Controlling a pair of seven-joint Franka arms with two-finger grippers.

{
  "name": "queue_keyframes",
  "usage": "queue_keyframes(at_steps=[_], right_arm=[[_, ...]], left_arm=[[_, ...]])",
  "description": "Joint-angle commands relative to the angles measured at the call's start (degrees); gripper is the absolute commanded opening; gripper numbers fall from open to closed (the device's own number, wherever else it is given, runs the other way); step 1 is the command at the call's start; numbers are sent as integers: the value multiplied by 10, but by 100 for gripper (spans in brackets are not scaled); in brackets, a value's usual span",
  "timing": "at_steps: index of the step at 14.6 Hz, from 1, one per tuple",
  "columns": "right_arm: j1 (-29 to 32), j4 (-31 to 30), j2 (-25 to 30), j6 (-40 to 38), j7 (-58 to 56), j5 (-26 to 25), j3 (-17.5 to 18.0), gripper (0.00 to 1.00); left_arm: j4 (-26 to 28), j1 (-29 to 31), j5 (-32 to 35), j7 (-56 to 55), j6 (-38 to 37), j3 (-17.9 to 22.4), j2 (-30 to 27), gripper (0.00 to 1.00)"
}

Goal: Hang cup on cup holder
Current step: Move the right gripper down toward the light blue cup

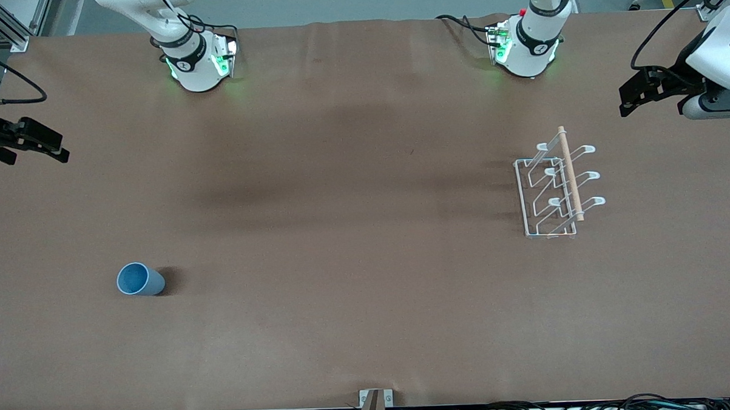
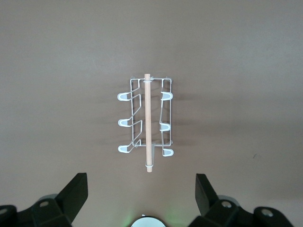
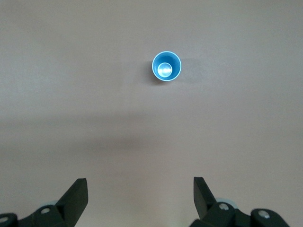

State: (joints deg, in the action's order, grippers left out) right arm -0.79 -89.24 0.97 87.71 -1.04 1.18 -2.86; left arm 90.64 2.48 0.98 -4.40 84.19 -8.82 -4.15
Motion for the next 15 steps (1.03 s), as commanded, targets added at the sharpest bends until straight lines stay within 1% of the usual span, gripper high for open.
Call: queue_keyframes(at_steps=[1,4,8,10,13,15], right_arm=[[1,-3,3,-2,-7,-1,2,98],[3,-3,3,-3,-6,-1,2,98],[2,-3,3,-1,-6,-5,2,98],[3,-4,-1,6,-5,-2,2,98],[15,-19,-18,32,-7,-1,2,98],[24,-32,-44,55,-7,-1,2,99]], left_arm=[[-12,2,-6,11,-2,0,4,100],[-13,5,-5,17,-2,1,5,100],[-28,7,-5,53,-2,3,13,100],[-31,3,-20,48,-1,2,19,100],[-32,3,-49,44,5,2,25,100],[-32,1,-55,47,5,2,29,100]])
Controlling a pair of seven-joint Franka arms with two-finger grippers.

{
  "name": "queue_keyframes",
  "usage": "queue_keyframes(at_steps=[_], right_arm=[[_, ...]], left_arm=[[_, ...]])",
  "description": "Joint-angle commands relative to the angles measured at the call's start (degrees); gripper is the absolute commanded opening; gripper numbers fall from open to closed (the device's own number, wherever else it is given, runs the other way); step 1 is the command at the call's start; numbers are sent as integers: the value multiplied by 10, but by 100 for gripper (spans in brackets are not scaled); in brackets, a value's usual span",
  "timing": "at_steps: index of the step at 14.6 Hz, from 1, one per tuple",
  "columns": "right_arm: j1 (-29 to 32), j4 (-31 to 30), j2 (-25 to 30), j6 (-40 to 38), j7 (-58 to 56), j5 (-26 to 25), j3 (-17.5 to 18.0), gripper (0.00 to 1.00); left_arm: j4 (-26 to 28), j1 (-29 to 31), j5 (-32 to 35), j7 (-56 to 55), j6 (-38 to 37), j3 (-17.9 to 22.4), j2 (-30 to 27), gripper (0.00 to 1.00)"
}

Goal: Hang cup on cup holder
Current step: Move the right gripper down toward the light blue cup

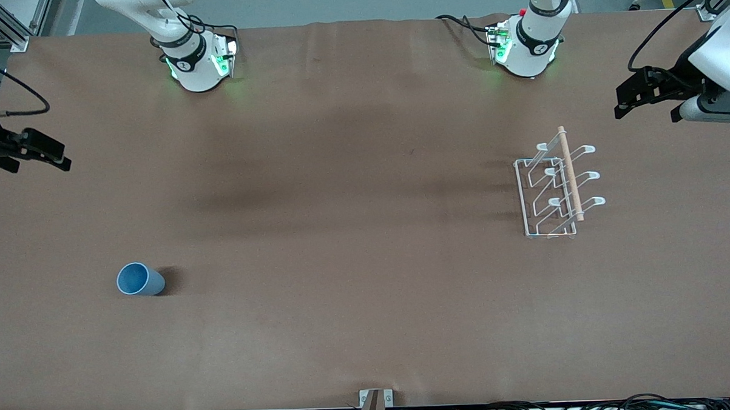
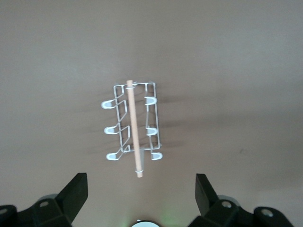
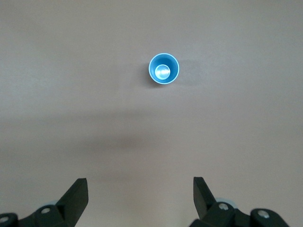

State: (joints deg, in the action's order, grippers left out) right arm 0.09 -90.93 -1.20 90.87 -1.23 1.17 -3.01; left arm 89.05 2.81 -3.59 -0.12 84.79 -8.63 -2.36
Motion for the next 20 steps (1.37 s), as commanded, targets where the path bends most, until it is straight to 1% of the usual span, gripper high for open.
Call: queue_keyframes(at_steps=[1,3,8,11,13,17,20], right_arm=[[22,-16,-43,31,-5,-1,4,99],[24,-21,-72,54,-7,0,4,99],[38,-62,-141,154,-27,0,4,98],[56,-63,-198,215,-67,-1,4,98],[68,-58,-240,267,-106,0,4,98],[69,-40,-288,303,-104,2,6,98],[70,-7,-322,304,-111,49,5,98]], left_arm=[[-16,-3,-9,1,-1,-1,12,100],[-16,-4,-9,-1,-2,-2,12,100],[-16,-4,-10,-3,-1,-9,12,100],[-16,-3,-10,-2,-2,-9,12,100],[-16,-3,-10,-2,-2,-9,12,100],[-15,-3,-10,-3,-2,-9,13,100],[-15,-8,-9,-4,-2,-11,17,100]])
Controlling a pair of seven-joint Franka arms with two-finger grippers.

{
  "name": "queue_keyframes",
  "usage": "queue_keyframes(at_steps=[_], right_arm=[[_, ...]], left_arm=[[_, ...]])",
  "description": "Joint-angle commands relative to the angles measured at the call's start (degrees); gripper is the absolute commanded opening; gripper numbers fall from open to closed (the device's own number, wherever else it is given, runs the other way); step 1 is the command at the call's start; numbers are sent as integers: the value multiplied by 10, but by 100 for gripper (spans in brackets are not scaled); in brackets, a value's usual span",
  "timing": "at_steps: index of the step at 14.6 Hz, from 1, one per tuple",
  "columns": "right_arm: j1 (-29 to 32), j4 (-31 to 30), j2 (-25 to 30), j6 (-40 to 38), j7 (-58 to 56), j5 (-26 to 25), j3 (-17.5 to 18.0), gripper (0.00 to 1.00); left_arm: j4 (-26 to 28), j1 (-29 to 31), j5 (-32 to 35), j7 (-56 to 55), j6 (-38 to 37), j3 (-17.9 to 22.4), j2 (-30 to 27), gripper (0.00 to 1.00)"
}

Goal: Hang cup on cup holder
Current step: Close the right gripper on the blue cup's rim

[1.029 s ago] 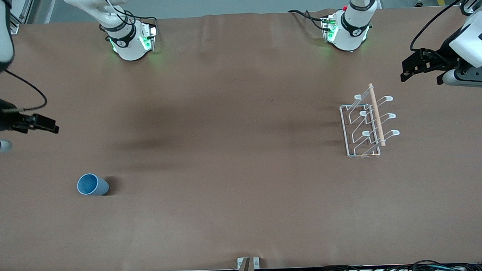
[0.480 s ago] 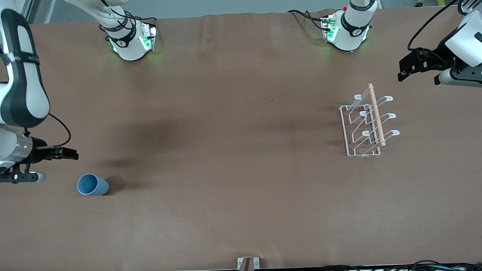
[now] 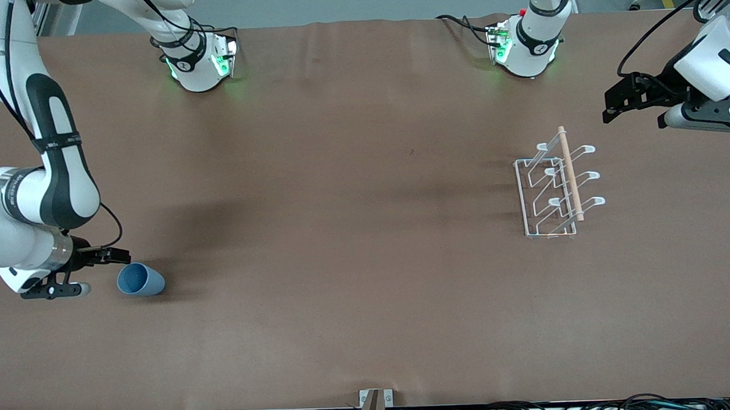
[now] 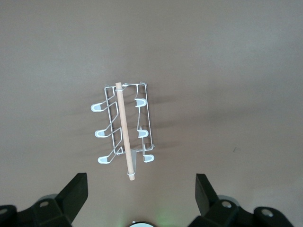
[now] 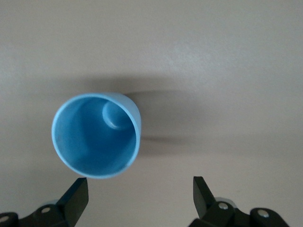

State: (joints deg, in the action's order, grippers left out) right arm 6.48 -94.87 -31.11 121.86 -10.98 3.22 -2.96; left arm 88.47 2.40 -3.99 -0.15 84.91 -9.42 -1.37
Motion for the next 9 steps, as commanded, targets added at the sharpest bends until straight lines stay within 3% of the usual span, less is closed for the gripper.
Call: queue_keyframes(at_steps=[1,6,9], right_arm=[[6,37,-32,-6,-13,28,4,98],[6,50,-54,42,-39,26,3,87],[6,49,-58,49,-68,28,3,74]], left_arm=[[-10,-15,-8,-4,-3,-7,17,100],[-17,-30,-5,-4,-2,-10,35,100],[-18,-31,-6,-4,-3,-10,35,100]])
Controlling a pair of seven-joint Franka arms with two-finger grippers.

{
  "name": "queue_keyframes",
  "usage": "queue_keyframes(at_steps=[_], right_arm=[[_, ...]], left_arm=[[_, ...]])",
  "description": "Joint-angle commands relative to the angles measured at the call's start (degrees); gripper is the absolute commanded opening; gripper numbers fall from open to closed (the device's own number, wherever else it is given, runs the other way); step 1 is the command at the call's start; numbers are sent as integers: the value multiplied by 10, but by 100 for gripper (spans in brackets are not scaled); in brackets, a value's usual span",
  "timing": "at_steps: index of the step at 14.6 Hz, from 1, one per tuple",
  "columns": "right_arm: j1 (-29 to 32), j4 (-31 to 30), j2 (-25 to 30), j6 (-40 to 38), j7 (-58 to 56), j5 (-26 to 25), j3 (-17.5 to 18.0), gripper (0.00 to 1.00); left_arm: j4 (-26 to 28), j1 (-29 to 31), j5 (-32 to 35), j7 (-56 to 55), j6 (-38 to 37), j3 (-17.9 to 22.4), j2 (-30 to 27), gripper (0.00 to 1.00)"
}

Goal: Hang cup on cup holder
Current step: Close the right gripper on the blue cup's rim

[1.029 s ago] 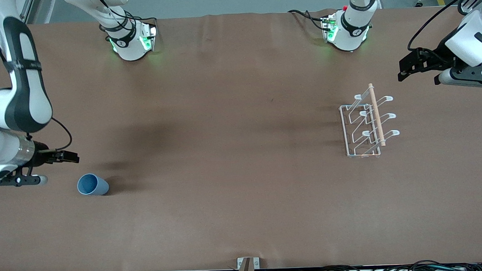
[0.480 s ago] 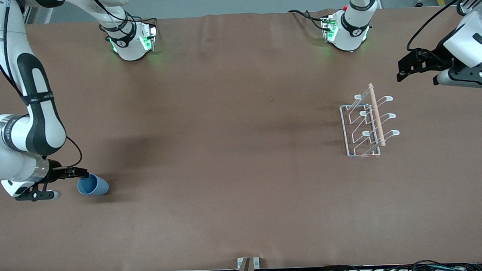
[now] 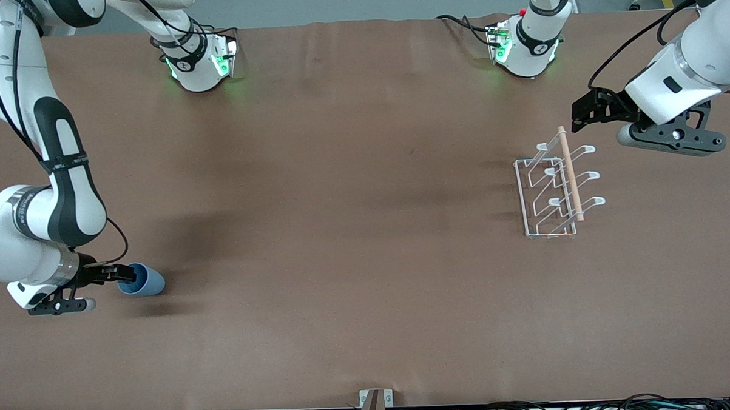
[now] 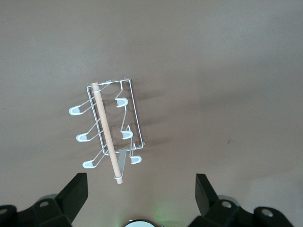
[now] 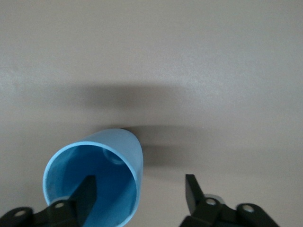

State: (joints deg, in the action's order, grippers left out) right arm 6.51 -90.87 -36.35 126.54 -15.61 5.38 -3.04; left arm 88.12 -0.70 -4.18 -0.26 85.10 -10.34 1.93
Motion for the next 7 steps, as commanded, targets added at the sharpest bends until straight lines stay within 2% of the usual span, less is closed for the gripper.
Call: queue_keyframes(at_steps=[1,2,3,4,7], right_arm=[[6,9,-6,2,-21,7,4,57],[5,8,-6,5,-19,9,4,32],[5,7,-6,5,-19,9,4,20],[6,5,-6,6,-21,8,4,12],[4,-4,-5,9,-16,9,4,3]], left_arm=[[-15,0,-4,-3,-4,0,2,100],[-15,0,-4,-3,-4,0,2,100],[-15,-1,-4,-3,-4,0,3,100],[-15,-1,-4,-3,-5,0,2,100],[-15,-1,-4,-3,-4,0,3,100]])
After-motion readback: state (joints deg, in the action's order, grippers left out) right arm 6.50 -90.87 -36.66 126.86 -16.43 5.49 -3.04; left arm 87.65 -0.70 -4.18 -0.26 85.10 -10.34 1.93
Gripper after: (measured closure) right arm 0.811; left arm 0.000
